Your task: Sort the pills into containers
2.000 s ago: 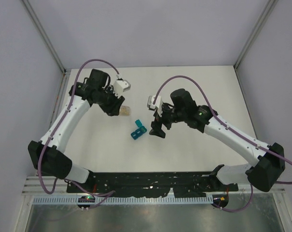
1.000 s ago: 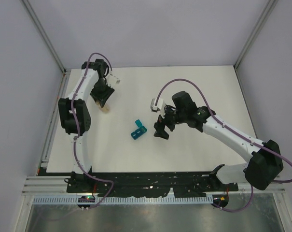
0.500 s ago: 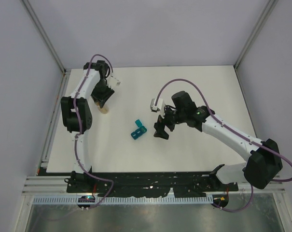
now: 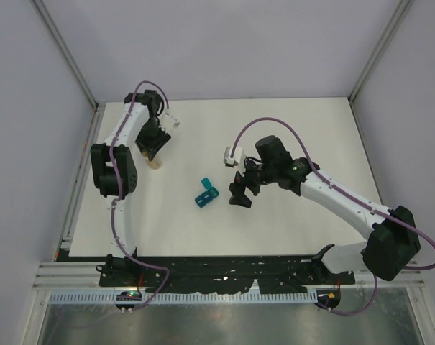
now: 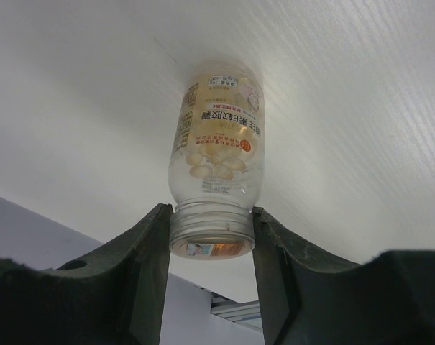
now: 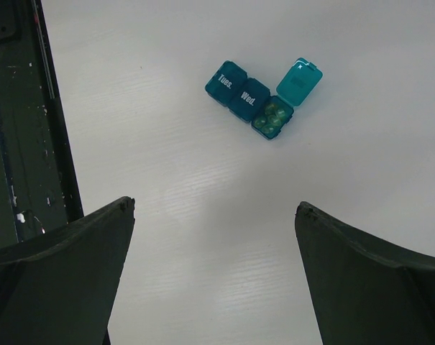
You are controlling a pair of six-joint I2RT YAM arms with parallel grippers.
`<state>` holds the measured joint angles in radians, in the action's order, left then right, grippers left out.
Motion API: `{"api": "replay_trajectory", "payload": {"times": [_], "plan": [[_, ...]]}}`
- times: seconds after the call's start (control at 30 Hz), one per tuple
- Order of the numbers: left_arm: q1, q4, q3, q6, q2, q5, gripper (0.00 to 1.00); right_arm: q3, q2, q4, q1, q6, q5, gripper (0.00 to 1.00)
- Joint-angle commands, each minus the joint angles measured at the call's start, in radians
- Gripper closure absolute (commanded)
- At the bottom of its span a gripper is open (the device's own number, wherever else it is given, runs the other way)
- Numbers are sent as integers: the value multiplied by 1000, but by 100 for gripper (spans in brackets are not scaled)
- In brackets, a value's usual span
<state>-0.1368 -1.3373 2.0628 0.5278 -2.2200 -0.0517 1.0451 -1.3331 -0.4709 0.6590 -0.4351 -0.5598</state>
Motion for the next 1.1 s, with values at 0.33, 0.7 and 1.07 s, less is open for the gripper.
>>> {"api": "replay_trajectory", "payload": {"times": [0.33, 0.7, 1.07], "plan": [[0, -184, -20, 8, 55, 39, 37, 1, -11, 32, -2, -7, -17, 4], [-12, -77, -87, 3, 177, 47, 34, -2, -11, 34, -2, -8, -17, 4], [-21, 82, -190, -20, 342, 130, 32, -11, 5, 48, -12, -1, -8, 5]]}}
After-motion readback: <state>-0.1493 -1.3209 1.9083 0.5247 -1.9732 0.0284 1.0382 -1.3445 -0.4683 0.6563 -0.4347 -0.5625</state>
